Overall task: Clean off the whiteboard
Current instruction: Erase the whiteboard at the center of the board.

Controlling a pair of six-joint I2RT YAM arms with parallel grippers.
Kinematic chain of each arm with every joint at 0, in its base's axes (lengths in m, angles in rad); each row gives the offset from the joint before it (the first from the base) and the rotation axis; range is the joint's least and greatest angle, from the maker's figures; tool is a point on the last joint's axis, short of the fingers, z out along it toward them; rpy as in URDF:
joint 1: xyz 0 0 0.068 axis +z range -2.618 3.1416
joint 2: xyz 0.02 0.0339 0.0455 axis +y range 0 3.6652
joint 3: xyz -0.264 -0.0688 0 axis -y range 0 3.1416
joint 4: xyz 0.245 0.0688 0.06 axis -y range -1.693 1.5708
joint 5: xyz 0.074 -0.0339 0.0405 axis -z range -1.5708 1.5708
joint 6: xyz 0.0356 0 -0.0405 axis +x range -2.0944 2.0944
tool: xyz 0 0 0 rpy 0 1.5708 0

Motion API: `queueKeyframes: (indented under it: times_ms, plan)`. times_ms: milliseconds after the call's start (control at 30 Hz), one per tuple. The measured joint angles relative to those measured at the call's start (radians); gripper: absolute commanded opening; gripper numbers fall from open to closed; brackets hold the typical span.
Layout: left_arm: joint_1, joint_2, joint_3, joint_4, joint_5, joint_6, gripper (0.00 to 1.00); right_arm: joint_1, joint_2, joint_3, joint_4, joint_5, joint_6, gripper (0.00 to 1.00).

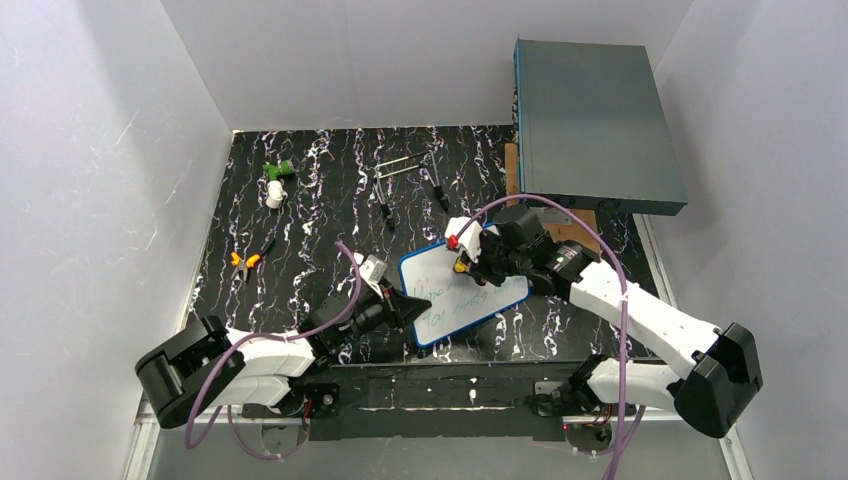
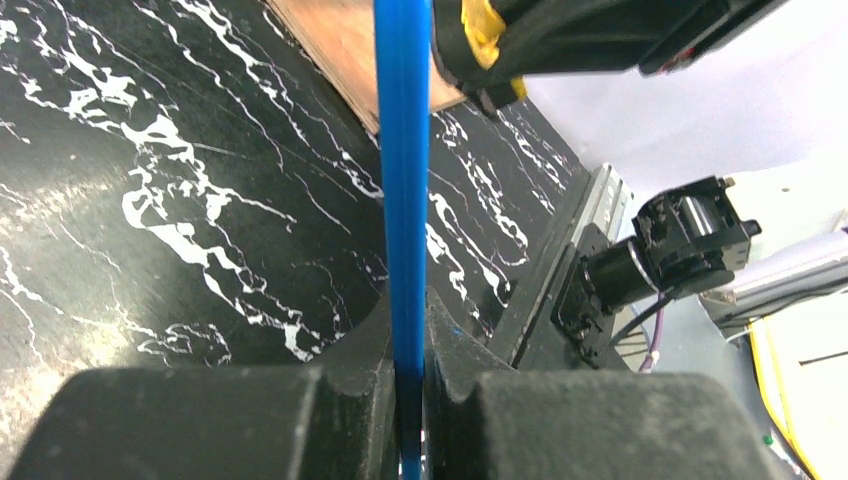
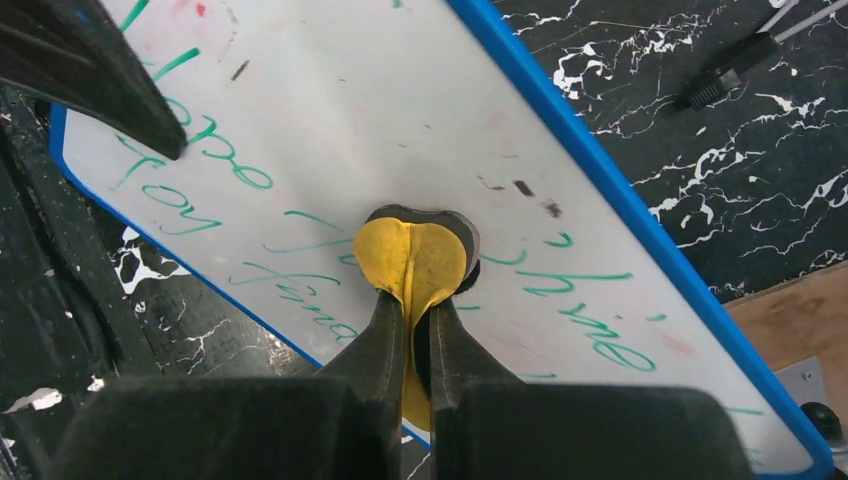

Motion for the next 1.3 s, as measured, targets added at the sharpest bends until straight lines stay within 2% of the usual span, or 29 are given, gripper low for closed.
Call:
queueKeyframes:
  times_ms: [267, 533, 667, 967, 1133, 1300]
  plan:
    - [-0.003, -0.048, -0.027, -0.032, 0.004, -0.013, 0.0, -0.061, -0.001, 0.149, -0.103, -0.018, -0.008, 0.01]
    - [-0.003, -0.1, -0.031, -0.069, -0.014, -0.04, 0.0, -0.131, -0.015, 0.206, -0.251, -0.174, -0.075, 0.01]
    - [-0.003, -0.096, -0.006, -0.087, -0.013, -0.037, 0.0, -0.134, 0.001, 0.19, -0.217, -0.148, -0.031, 0.01]
    - [-0.003, 0.0, 0.003, -0.008, 0.003, -0.087, 0.0, -0.083, 0.124, 0.158, -0.095, 0.011, 0.035, 0.01]
    - [0.002, 0.018, 0.009, -0.004, 0.013, -0.11, 0.0, -0.049, 0.116, 0.12, -0.088, 0.003, 0.004, 0.01]
    - [0.004, 0.023, 0.011, -0.003, 0.022, -0.123, 0.0, -0.062, 0.1, 0.099, -0.057, 0.064, 0.037, 0.01]
